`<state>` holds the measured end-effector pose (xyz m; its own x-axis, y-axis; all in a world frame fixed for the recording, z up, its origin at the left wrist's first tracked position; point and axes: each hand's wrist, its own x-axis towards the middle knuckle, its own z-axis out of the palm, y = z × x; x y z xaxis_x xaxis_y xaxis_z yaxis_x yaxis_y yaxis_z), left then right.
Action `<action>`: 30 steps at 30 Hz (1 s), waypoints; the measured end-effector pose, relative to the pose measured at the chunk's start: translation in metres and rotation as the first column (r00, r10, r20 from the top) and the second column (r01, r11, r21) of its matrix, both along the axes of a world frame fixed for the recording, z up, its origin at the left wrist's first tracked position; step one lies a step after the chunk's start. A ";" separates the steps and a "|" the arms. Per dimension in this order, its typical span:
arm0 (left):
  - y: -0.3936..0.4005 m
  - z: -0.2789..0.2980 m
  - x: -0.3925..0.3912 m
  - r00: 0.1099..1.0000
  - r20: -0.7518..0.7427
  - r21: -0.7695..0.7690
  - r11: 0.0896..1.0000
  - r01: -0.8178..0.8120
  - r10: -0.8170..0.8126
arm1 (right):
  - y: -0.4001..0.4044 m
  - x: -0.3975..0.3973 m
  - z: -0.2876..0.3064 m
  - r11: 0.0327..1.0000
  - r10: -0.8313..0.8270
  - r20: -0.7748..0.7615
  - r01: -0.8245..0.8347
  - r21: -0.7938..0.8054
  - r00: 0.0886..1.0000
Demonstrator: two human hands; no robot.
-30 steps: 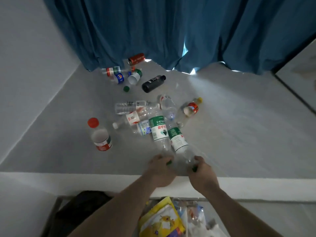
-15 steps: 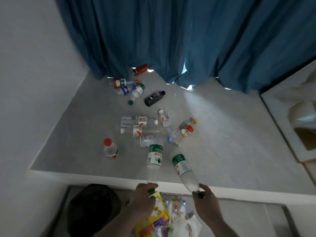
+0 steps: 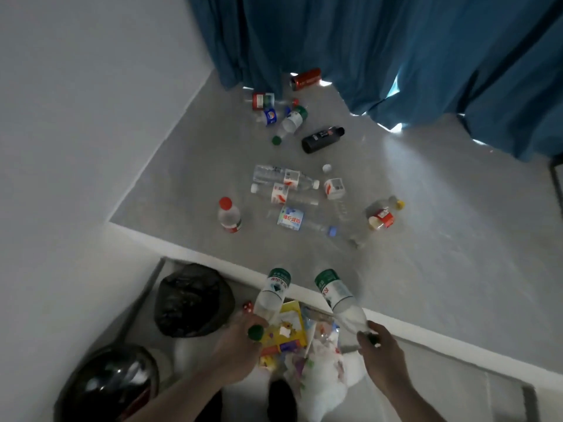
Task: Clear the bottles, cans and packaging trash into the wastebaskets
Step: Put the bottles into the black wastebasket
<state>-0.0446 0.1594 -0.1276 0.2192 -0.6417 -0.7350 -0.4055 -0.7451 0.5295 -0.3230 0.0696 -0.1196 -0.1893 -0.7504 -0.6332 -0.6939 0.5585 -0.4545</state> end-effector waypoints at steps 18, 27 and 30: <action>0.175 0.024 0.049 0.923 0.059 0.065 0.921 -0.384 0.381 | -0.074 -0.009 0.048 0.939 0.145 -0.290 -0.224 -0.261 0.946; 0.138 0.026 0.041 0.977 0.063 0.024 0.979 -0.204 0.202 | -0.122 -0.064 0.058 0.912 -0.100 -0.490 -0.117 -0.393 0.866; 0.076 0.031 0.030 0.997 0.060 -0.043 0.998 -0.048 0.050 | -0.137 -0.069 0.054 0.918 -0.024 -0.542 -0.196 -0.344 0.840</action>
